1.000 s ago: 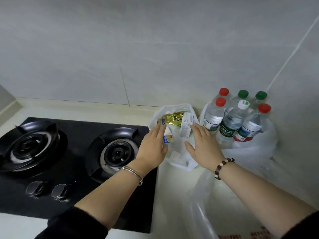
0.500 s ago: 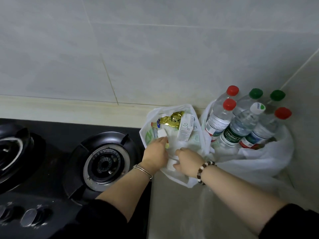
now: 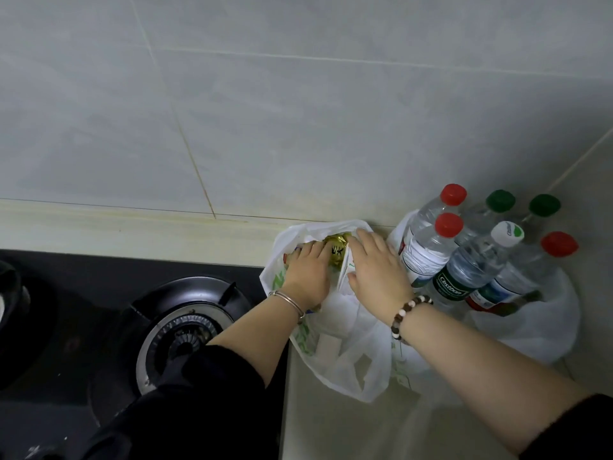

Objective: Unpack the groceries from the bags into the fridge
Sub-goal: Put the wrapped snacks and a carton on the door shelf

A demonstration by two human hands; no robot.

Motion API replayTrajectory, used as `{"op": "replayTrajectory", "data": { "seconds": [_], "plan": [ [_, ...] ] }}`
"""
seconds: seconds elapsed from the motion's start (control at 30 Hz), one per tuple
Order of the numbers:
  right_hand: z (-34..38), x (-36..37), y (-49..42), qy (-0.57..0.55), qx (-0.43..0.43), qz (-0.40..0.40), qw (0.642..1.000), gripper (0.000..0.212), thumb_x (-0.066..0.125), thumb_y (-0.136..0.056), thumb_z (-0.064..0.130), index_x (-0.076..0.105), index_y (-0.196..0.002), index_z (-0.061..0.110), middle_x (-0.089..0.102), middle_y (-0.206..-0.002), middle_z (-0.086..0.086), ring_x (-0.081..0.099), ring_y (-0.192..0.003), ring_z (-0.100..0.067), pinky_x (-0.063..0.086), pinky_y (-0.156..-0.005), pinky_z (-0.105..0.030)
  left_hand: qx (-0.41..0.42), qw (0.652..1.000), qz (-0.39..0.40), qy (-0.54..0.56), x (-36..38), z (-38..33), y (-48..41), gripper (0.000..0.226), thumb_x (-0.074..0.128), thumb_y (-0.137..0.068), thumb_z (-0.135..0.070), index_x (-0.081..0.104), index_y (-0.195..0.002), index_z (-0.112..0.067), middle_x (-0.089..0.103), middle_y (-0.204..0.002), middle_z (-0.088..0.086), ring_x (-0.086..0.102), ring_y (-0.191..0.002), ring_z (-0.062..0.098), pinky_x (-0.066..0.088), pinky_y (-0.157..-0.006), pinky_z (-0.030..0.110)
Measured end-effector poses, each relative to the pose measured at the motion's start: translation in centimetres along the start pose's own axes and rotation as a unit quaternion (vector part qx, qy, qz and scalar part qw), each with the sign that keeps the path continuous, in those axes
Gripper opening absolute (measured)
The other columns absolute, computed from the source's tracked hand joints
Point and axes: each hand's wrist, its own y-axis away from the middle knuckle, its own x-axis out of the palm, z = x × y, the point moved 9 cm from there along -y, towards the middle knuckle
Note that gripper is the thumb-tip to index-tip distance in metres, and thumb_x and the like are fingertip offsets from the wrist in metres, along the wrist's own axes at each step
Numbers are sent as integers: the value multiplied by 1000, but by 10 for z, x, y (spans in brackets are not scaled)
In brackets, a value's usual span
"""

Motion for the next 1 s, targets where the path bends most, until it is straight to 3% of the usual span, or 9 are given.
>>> {"op": "replayTrajectory", "data": {
  "seconds": [0.1, 0.23, 0.4, 0.53, 0.63, 0.77, 1.0],
  "plan": [
    [-5, 16, -2, 26, 5, 56, 998, 55, 51, -91, 17, 30, -141, 9, 23, -153, -9, 19, -140, -23, 17, -114, -32, -2, 1000, 23, -20, 13, -4, -12, 66, 52, -84, -18, 27, -145, -12, 31, -148, 8, 33, -131, 30, 24, -111, 42],
    [-5, 25, -2, 34, 4, 88, 996, 57, 51, -89, 9, 27, -140, 7, 17, -155, -14, 13, -142, -26, 21, -113, -35, -8, 998, 10, -58, 17, -9, -20, 66, 52, -86, -20, 24, -146, -13, 35, -146, 7, 41, -125, 30, 33, -104, 40],
    [-3, 19, -12, 44, 2, 88, 995, 54, 50, -83, 0, 32, -134, 9, 30, -146, -13, 26, -133, -28, 30, -106, -35, -37, 989, 7, -140, 11, -1, -21, 69, 50, -90, -18, 13, -147, -6, 38, -141, 9, 38, -128, 28, 28, -107, 40],
    [-3, 19, -14, 54, 5, 90, 994, 49, 51, -81, 1, 37, -127, 10, 44, -131, -9, 36, -122, -27, 34, -98, -33, -26, 985, -11, -169, 4, -3, -14, 57, 51, -88, -15, 26, -139, -10, 41, -132, 10, 38, -122, 29, 30, -103, 39],
    [-4, 20, -16, 54, -1, 94, 994, 48, 57, -81, 5, 37, -125, 10, 46, -128, -9, 37, -120, -26, 36, -97, -33, -20, 983, -22, -181, 2, -4, -16, 51, 47, -89, -16, 31, -137, -11, 35, -137, 10, 33, -125, 30, 25, -109, 44],
    [-5, 18, -17, 42, 1, 98, 994, 48, 58, -85, 8, 36, -127, 9, 47, -128, -9, 37, -121, -26, 39, -95, -33, -48, 988, 0, -150, 4, -1, -16, 55, 53, -84, -13, 31, -135, -13, 40, -135, 10, 36, -128, 30, 26, -109, 43],
    [-9, 20, -17, 38, 9, 92, 995, 43, 60, -85, 8, 39, -122, 10, 51, -122, -7, 38, -118, -25, 40, -88, -31, -52, 996, -35, -70, 2, -14, -7, 29, 40, -92, -7, 48, -120, -6, 43, -127, 14, 39, -119, 32, 33, -101, 40]
  ]
}}
